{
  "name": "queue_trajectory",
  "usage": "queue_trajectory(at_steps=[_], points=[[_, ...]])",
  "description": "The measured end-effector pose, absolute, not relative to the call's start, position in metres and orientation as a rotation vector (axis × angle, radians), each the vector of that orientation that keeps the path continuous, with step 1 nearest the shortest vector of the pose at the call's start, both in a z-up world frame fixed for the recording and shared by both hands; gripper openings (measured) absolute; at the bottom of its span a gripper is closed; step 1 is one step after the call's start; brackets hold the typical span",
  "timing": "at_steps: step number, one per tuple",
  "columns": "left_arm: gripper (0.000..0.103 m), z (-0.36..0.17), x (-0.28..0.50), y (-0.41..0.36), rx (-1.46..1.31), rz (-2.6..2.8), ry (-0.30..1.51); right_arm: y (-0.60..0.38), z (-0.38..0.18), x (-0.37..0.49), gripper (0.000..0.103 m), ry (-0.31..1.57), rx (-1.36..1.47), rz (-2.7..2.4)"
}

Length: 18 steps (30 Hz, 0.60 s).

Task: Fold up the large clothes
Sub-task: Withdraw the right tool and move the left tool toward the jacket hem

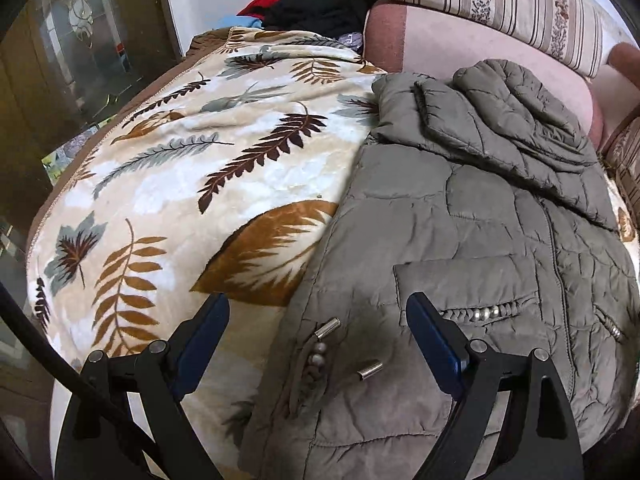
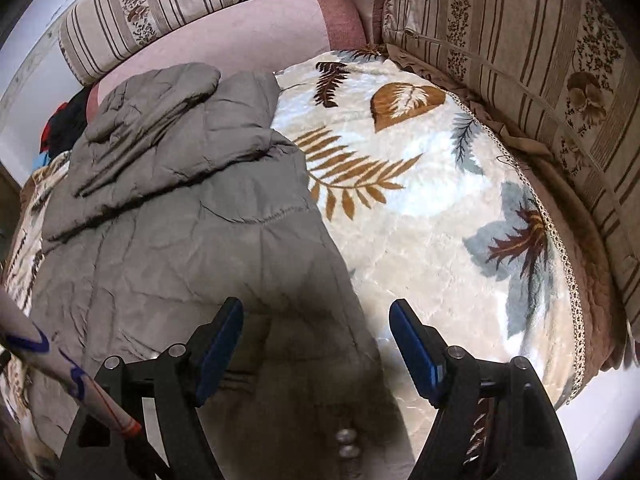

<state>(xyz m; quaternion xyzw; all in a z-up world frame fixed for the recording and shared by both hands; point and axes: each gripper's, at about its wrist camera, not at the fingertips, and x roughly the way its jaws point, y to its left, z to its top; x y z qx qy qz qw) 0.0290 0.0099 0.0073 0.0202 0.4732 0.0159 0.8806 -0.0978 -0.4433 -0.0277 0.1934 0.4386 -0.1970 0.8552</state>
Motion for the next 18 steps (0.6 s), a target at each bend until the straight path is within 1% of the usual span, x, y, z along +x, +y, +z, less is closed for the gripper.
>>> queue_trajectory(at_steps=[6,11,18], points=[[0.089,0.006,0.028,-0.006,0.112,0.036,0.979,-0.458,-0.033,-0.11,0.083,0.904,0.45,-0.428],[0.089,0.0,0.031,-0.011,0.12,0.018,0.997,-0.465,-0.037,-0.114,0.083,0.905,0.476,-0.442],[0.089,-0.012,0.037,-0.003,0.095,0.014,1.031,-0.468,-0.04,-0.112,0.088,0.917,0.485,-0.448]])
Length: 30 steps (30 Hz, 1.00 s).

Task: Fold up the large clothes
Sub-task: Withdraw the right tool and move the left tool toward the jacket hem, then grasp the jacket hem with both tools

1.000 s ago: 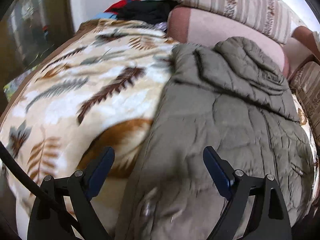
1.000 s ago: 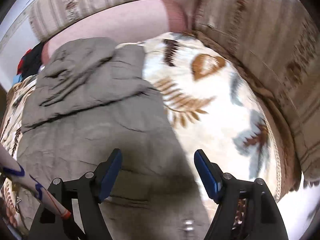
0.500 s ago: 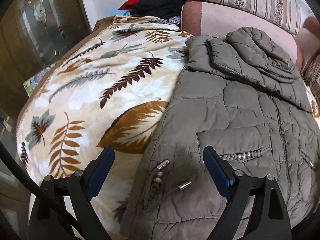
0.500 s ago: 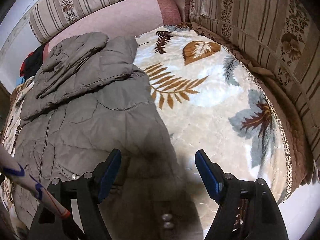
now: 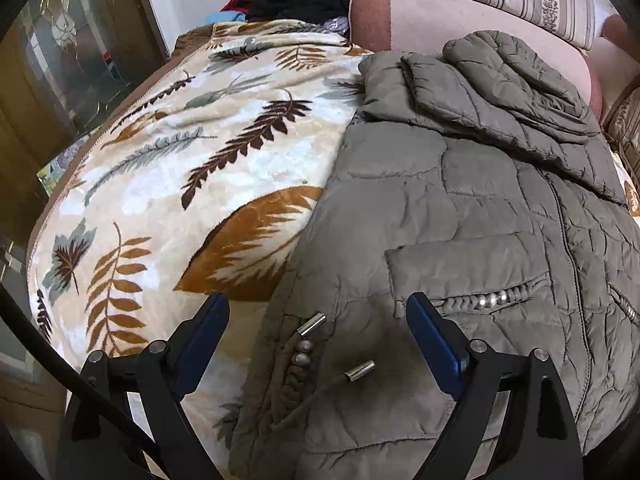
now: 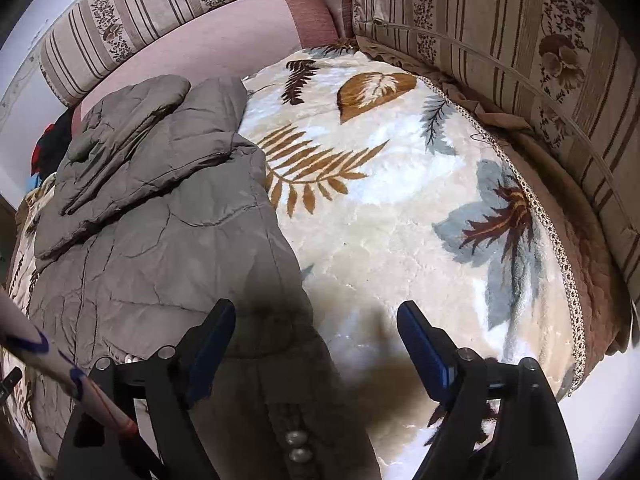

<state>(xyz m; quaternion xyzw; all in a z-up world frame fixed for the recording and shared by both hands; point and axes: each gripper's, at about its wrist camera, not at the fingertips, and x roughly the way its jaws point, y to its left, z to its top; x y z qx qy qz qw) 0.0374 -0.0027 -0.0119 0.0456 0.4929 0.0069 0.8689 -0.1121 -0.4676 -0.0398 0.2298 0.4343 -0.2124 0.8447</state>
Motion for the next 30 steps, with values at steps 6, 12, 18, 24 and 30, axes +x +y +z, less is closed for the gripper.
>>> queue_trajectory(at_steps=[6,12,18,24,30], points=[[0.089,-0.023,0.044,0.009,0.06,0.018,1.065,-0.468,-0.048,-0.104,0.088,0.954,0.493,-0.44],[0.089,-0.024,0.058,0.03,-0.041,-0.038,1.073,-0.473,-0.06,-0.096,0.09,0.991,0.539,-0.413],[0.089,-0.036,0.101,0.076,-0.253,-0.102,1.114,-0.482,-0.064,-0.092,0.092,0.98,0.591,-0.373],[0.089,-0.06,0.136,0.082,-0.416,-0.326,1.218,-0.489,-0.067,-0.08,0.094,0.962,0.635,-0.306],[0.089,-0.069,0.129,0.064,-0.479,-0.479,1.229,-0.502,-0.075,-0.066,0.094,0.936,0.73,-0.213]])
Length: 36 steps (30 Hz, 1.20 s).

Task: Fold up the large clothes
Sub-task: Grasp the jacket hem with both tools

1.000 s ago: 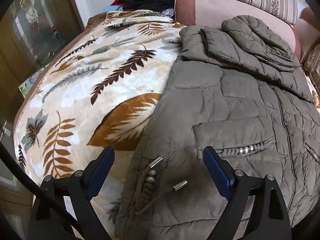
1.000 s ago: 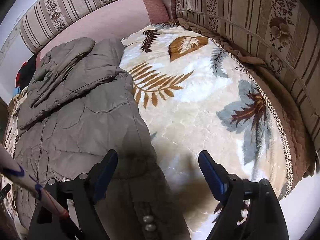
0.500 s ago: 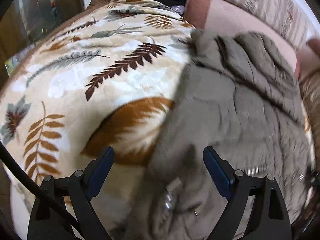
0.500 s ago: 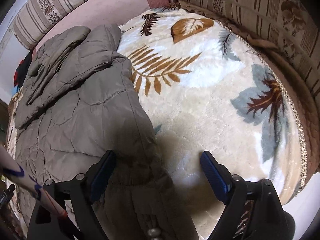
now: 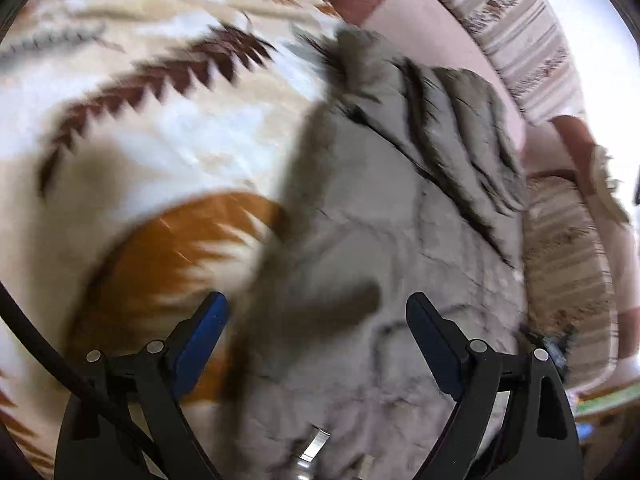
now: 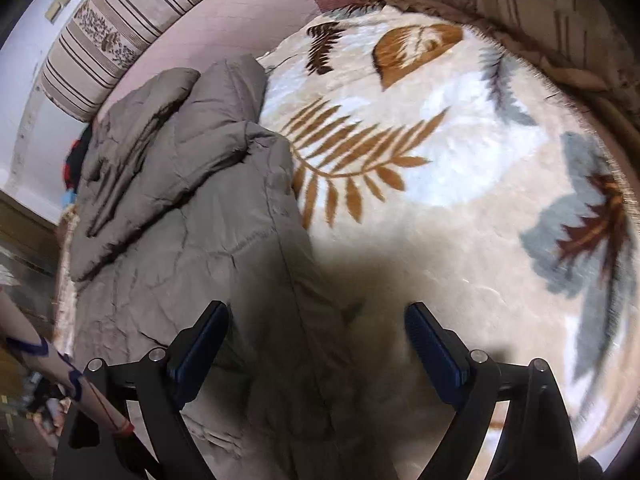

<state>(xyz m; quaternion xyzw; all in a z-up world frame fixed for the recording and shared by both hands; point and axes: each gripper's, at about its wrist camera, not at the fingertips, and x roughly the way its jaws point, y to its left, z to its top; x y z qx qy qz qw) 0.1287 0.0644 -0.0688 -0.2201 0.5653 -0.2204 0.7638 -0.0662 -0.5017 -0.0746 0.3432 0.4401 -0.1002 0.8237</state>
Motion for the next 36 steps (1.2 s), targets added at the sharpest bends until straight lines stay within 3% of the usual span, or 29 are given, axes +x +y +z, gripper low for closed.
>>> queue_trajectory(at_steps=[16,24,36], points=[[0.089,-0.077,0.034,0.058,-0.691,-0.742,1.224,-0.48,-0.093,-0.119,0.087,0.901,0.988,0.169],[0.089,-0.078,0.023,0.046,-0.643,-0.741,1.21,-0.456,-0.099,-0.14,0.074,0.95,0.984,0.259],[0.09,-0.076,0.017,0.034,-0.563,-0.657,1.212,-0.417,-0.117,-0.147,0.071,0.99,0.997,0.401]])
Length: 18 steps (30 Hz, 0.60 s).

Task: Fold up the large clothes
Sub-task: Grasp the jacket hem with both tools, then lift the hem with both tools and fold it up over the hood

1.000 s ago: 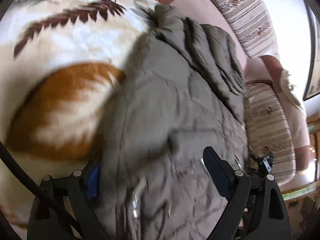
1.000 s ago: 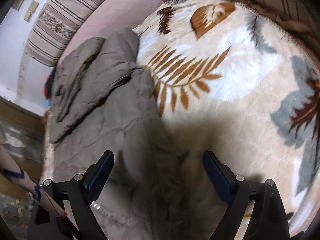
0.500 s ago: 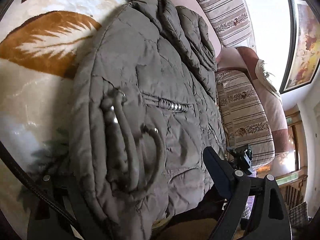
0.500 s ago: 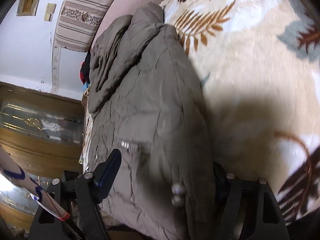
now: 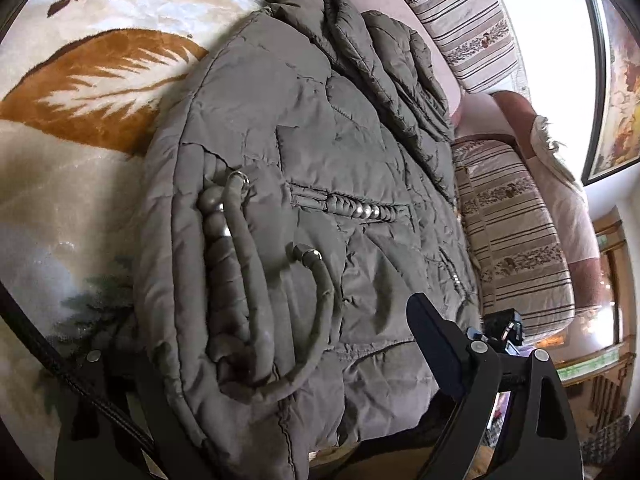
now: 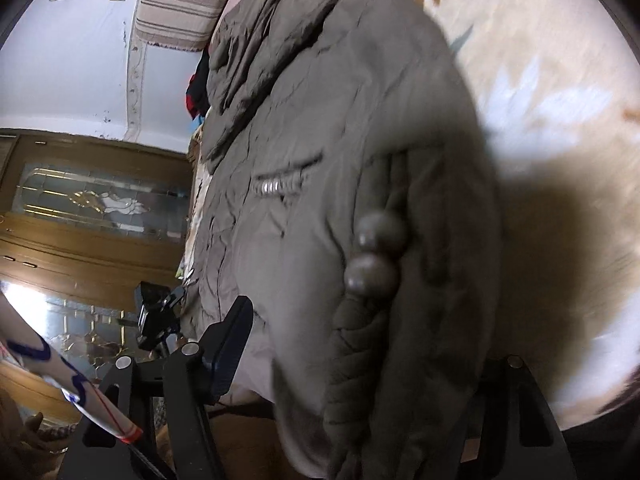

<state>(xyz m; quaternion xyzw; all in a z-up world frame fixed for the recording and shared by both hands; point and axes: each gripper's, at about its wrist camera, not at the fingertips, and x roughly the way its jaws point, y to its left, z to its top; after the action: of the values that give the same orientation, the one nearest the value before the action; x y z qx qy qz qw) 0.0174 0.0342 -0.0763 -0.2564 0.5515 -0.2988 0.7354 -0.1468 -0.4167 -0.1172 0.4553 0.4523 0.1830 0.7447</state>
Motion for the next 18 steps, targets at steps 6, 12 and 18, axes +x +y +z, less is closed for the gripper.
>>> queue_trajectory(at_steps=[6,12,18], points=[[0.04,-0.063,0.007,0.014,-0.285,-0.455,1.237,-0.416,-0.113,-0.153,0.044,0.994,0.963,0.305],[0.018,-0.029,-0.004,0.022,-0.292,-0.447,1.182,-0.413,-0.075,-0.154,0.028,0.916,0.913,0.311],[0.016,0.004,-0.035,0.031,-0.249,-0.503,1.131,-0.423,-0.032,-0.185,0.024,0.817,0.886,0.37]])
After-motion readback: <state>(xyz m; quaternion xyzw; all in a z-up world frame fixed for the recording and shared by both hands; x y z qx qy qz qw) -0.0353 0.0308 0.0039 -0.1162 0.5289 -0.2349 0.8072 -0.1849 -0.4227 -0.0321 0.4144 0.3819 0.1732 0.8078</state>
